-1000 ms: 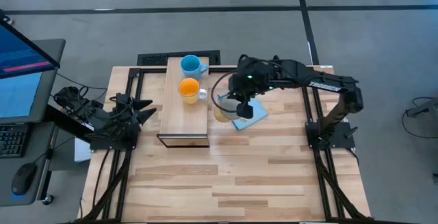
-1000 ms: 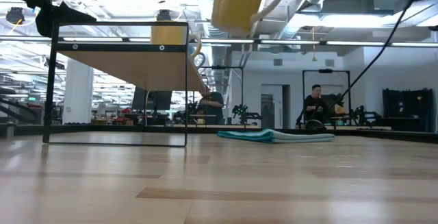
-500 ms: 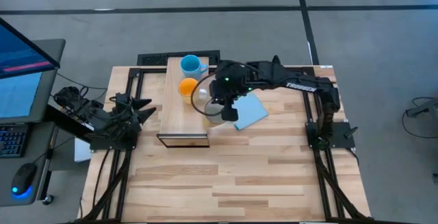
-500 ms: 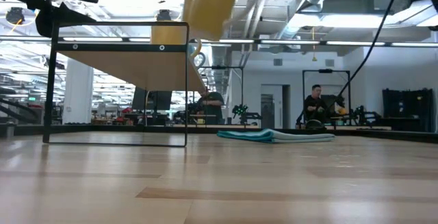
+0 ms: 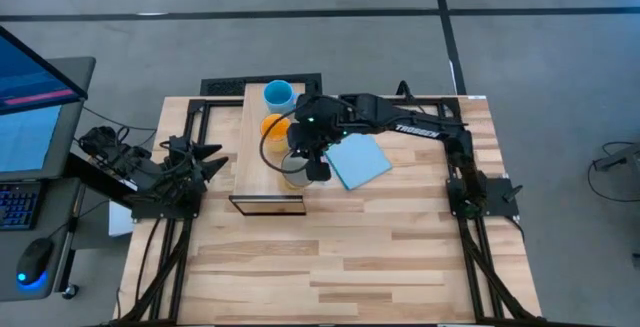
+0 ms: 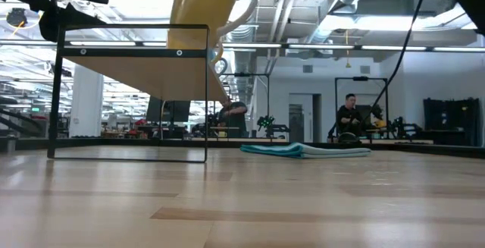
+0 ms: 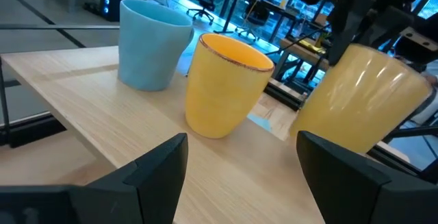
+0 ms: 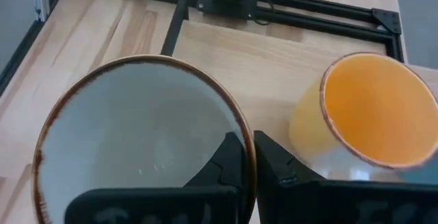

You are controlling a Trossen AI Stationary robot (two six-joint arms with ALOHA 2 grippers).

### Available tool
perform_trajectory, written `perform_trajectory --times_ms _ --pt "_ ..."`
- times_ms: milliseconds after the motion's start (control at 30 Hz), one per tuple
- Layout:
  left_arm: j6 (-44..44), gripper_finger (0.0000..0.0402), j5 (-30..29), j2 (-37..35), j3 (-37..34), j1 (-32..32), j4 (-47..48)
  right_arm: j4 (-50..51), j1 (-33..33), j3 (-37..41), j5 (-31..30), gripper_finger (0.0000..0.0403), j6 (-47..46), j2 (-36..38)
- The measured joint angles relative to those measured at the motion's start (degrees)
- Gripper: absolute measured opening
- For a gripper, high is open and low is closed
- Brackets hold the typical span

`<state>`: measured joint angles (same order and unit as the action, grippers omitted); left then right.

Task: Stack small to large cups/mugs on shelf
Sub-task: Put the yellow and white mug on the shelf

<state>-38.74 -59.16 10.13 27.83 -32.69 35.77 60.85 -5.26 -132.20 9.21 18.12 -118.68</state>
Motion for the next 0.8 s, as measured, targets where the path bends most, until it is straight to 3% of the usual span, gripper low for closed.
perform_trajectory --times_ms 800 --pt "-0.8 0.0265 0.8 0.0 0.0 0.0 -0.1 -3.8 -0.5 -2.1 4.6 0.0025 1.8 -5.4"
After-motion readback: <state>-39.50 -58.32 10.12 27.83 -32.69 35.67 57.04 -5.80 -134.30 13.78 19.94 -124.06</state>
